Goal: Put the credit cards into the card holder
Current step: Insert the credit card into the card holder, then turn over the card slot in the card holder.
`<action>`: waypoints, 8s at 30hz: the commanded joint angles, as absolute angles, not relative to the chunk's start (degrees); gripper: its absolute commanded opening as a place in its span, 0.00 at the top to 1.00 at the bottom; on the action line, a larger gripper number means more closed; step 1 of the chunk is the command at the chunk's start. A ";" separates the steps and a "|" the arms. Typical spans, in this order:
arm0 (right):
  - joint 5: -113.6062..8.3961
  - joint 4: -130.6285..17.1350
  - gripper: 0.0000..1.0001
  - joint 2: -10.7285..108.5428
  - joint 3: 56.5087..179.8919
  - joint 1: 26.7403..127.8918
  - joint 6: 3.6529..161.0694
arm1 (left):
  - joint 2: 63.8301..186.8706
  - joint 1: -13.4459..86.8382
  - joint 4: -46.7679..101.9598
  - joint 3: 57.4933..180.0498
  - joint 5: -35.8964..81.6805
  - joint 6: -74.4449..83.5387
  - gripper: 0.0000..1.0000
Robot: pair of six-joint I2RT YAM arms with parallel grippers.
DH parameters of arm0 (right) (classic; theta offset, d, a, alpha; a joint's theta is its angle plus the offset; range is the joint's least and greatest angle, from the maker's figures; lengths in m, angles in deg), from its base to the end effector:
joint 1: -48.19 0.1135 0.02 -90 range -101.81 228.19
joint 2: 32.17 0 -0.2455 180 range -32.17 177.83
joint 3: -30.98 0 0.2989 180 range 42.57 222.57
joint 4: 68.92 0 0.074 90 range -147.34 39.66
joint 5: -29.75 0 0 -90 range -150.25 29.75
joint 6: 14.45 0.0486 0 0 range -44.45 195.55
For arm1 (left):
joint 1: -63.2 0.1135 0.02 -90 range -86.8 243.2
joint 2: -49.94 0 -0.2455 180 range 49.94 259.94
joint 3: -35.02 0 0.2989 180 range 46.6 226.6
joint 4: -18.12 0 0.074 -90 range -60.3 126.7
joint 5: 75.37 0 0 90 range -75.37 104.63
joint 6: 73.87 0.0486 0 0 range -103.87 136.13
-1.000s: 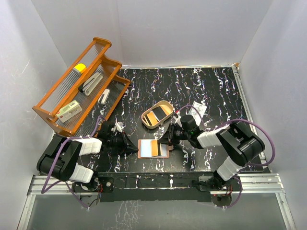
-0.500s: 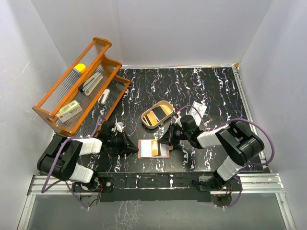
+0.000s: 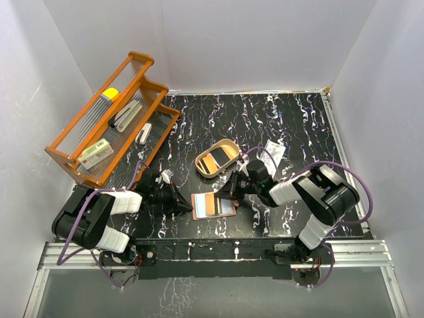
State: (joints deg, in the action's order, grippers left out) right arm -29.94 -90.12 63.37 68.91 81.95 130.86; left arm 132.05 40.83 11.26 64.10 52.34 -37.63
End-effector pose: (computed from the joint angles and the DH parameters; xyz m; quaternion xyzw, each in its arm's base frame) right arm 0.2334 0.1855 0.0366 0.0453 0.8684 0.4715 0.1465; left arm 0.2143 -0.1203 0.0367 -0.1214 0.8779 -0.4538 0.0932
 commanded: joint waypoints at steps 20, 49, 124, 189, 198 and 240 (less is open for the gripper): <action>-41.36 -62.25 0.47 53.35 77.63 85.17 119.09 | 133.40 39.29 15.54 63.22 48.81 -36.46 0.98; -36.93 -75.39 0.44 55.97 77.81 92.32 131.64 | 130.98 38.84 17.66 66.02 48.23 -36.93 0.98; -39.30 -79.14 0.84 63.45 79.24 100.92 133.43 | 117.69 38.68 27.37 62.86 42.86 -38.50 1.00; -57.33 -54.90 0.78 51.15 85.32 102.73 119.09 | 120.13 38.50 8.56 62.47 54.63 -48.86 0.74; -59.30 -53.40 0.76 50.66 86.18 102.75 117.43 | 120.88 37.72 7.91 63.26 54.02 -49.19 0.74; -52.67 -40.59 0.38 64.70 114.38 83.22 90.92 | 126.57 32.43 11.17 70.43 50.13 -45.14 0.74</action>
State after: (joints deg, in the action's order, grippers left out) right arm -56.58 -40.79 62.15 108.26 83.52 94.20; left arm 131.07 32.63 4.44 68.23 52.21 -48.58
